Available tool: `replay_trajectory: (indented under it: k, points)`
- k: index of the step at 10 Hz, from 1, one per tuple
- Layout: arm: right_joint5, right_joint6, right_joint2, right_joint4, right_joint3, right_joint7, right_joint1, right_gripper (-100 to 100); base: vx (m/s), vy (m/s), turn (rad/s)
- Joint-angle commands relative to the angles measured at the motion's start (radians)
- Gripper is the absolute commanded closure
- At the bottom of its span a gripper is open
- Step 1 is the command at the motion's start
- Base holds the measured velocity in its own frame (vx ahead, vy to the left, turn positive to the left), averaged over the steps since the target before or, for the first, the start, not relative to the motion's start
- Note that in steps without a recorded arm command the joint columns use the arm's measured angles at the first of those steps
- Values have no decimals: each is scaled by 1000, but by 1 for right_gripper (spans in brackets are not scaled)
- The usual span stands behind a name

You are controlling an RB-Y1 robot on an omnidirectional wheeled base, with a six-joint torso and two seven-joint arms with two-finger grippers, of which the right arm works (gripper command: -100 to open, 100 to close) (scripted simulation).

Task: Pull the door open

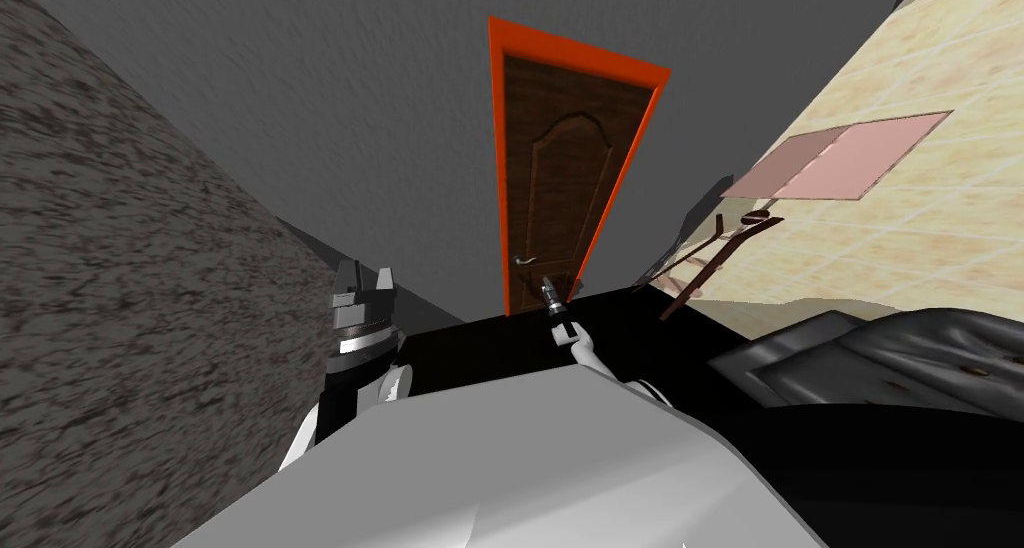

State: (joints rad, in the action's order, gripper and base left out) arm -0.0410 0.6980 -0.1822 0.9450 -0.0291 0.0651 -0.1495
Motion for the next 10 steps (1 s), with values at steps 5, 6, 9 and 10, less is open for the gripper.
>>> replay_trajectory:
  k: [5, 6, 9, 10]
  points:
    - [6, 21, -18, -159, -6, 24, -69, -100, 104, 12, 46]
    - [7, 25, -20, -187, -7, 28, -81, -100, 81, 12, 38]
    - [10, 34, -27, -259, -10, 37, -112, -100, 93, 10, 39]
    - [11, 37, -29, -282, -11, 40, -123, -100, 89, 9, 33]
